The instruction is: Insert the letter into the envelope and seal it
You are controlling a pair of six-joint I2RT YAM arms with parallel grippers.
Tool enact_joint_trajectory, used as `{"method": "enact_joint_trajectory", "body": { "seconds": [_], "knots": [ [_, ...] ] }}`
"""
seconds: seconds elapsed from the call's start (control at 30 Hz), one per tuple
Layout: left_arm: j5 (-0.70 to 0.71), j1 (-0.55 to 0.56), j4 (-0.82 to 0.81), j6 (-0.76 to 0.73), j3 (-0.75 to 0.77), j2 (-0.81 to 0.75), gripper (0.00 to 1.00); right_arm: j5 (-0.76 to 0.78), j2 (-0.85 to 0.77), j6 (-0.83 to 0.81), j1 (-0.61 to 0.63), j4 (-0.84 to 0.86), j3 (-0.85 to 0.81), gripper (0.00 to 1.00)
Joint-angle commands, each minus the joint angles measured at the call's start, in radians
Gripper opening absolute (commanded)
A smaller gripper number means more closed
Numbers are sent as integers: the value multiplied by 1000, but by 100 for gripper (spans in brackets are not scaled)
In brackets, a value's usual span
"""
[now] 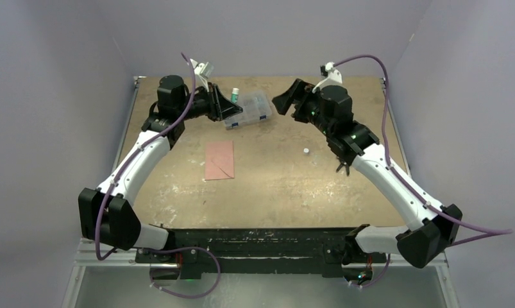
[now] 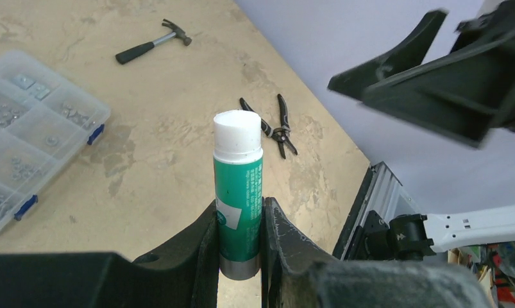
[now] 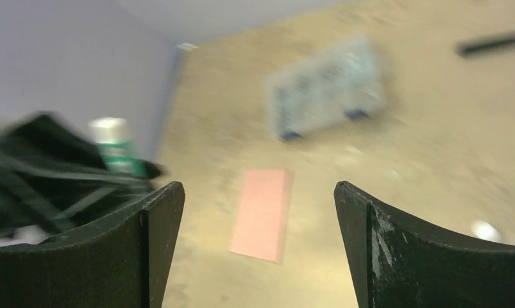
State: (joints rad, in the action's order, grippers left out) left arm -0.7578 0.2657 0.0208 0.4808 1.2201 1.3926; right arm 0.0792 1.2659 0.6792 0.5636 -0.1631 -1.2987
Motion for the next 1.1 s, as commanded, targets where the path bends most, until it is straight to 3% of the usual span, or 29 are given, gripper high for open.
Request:
{"method": "enact_joint_trajectory", "body": {
  "seconds": [0.0, 0.27, 0.5, 0.83, 1.07],
  "knots": [
    [54, -2, 15, -26, 7, 0, 0, 240, 52, -59, -36, -357, 56, 89],
    [22, 0, -57, 7, -23, -4, 0, 131, 268, -113, -172, -397, 125, 87],
    [3, 1, -91, 39, -47, -10, 0, 80, 453, -127, -192, -368, 56, 66],
    [5, 1, -75, 16, -51, -26, 0, 149, 577, -121, -204, -359, 6, 60],
    [4, 1, -65, 10, -45, -26, 0, 146, 612, -118, -213, -317, 3, 48]
  ]
}}
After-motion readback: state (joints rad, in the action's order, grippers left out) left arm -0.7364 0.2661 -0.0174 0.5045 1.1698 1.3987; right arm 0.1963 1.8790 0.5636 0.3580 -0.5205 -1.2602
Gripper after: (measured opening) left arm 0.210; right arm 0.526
